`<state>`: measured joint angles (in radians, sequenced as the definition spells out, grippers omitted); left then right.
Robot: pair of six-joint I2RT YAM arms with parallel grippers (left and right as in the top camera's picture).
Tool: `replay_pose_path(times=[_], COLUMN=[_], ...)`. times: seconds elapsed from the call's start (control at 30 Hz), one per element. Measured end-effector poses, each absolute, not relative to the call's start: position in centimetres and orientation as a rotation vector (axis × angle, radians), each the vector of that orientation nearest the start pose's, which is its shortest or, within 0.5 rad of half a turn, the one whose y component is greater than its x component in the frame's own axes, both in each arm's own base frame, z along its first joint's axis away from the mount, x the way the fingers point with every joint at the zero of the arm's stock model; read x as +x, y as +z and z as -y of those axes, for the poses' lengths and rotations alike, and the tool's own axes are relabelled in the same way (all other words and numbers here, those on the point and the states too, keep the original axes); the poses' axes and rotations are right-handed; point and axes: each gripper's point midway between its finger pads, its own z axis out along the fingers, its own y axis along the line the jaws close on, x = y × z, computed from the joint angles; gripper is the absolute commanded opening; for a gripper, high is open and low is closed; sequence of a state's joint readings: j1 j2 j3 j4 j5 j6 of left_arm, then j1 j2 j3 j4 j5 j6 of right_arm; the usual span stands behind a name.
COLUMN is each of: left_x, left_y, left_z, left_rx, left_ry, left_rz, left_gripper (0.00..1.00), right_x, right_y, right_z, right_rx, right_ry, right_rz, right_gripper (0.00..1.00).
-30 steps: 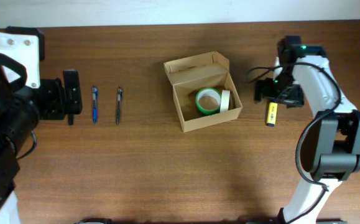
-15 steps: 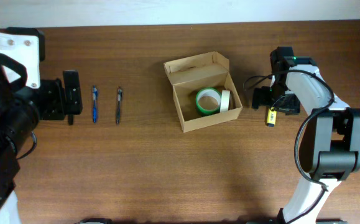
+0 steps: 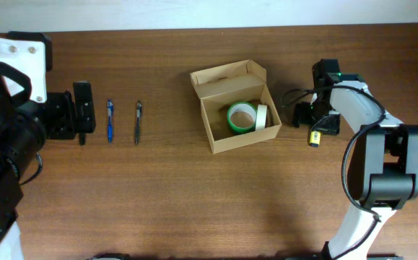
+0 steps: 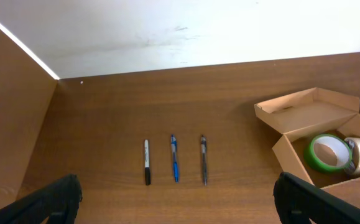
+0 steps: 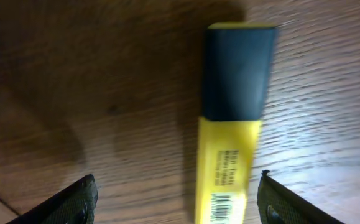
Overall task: Pack container
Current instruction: 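Align the right gripper over the yellow highlighter and grasp it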
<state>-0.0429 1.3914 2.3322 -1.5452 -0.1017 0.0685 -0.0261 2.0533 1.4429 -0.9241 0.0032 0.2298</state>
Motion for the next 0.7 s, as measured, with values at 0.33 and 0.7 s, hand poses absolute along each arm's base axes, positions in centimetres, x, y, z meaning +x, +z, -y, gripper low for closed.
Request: replay_pose_path(times=[0.33, 0.7], left_x=[27.09, 27.09], left_y=[46.73, 46.73], left_z=[-0.58, -0.59], left_rx=[0.063, 0.062], left_ry=[0.125, 0.125], left_rz=[-2.173, -2.173], left_gripper=[1.0, 1.0], right_x=[38.25, 38.38], right_y=[0.95, 0.95], right_z=[0.65, 1.02], right_rx=[0.246, 0.3], right_ry=[0.047, 0.016], right_rz=[-3.112, -3.101], right_gripper=[0.8, 0.8])
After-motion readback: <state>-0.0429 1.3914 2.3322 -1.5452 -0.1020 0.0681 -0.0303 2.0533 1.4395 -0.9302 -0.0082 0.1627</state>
